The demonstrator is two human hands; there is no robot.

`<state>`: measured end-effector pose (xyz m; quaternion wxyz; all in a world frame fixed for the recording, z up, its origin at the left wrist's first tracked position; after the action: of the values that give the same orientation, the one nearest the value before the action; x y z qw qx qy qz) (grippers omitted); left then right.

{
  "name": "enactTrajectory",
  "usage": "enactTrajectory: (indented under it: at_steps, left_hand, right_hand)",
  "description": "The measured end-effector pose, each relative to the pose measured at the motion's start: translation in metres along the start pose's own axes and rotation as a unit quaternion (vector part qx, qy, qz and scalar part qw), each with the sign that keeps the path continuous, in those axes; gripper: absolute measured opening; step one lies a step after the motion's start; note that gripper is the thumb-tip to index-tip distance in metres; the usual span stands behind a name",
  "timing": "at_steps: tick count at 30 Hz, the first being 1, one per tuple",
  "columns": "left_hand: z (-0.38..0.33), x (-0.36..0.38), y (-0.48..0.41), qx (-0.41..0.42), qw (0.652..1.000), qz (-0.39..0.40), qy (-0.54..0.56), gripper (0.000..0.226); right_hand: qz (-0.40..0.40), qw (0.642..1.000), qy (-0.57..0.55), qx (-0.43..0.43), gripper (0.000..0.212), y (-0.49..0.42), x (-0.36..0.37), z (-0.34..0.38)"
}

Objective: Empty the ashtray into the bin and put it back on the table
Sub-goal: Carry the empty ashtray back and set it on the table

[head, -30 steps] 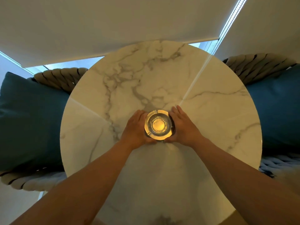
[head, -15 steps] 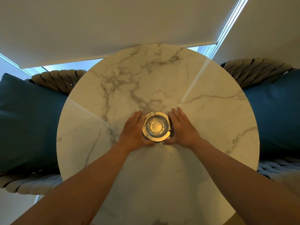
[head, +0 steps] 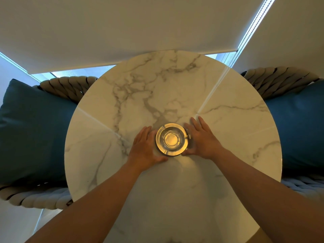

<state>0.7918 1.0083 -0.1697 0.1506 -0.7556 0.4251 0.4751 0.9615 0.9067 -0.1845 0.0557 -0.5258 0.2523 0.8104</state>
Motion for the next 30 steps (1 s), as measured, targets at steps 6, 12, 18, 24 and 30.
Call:
enactTrajectory:
  at_steps: [6,12,18,24,30]
  left_hand:
    - [0.0,0.006,-0.003,-0.01,1.0,0.009,-0.006,0.115]
    - [0.004,0.009,-0.004,-0.014,1.0,0.007,-0.011,0.115]
    - [0.009,0.011,-0.006,-0.013,1.0,0.012,-0.006,0.118]
    - [0.011,0.01,-0.01,-0.001,1.0,0.013,-0.018,0.117]
    - [0.008,0.007,-0.013,0.007,1.0,0.018,-0.024,0.118]
  right_hand:
    - [0.001,1.0,-0.029,0.004,0.114,0.0,0.003,0.001]
    - [0.0,0.999,-0.039,0.004,0.112,0.001,0.002,0.006]
    - [-0.02,0.999,-0.045,0.019,0.11,0.006,0.006,0.008]
    - [-0.039,0.998,-0.03,0.025,0.111,0.008,0.009,0.008]
    - [-0.051,0.997,-0.043,0.023,0.111,0.01,0.008,0.009]
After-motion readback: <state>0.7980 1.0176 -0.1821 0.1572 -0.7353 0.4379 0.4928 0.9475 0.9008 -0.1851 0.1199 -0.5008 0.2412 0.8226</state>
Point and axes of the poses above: each hand's wrist, its own y-axis away from the middle knuckle, its own x-axis out of the palm, z = x × y, the point moved 9 cm from there along -y, towards the middle knuckle, and after that the axes turned 4 degrees about x, right-handed, at the moved point
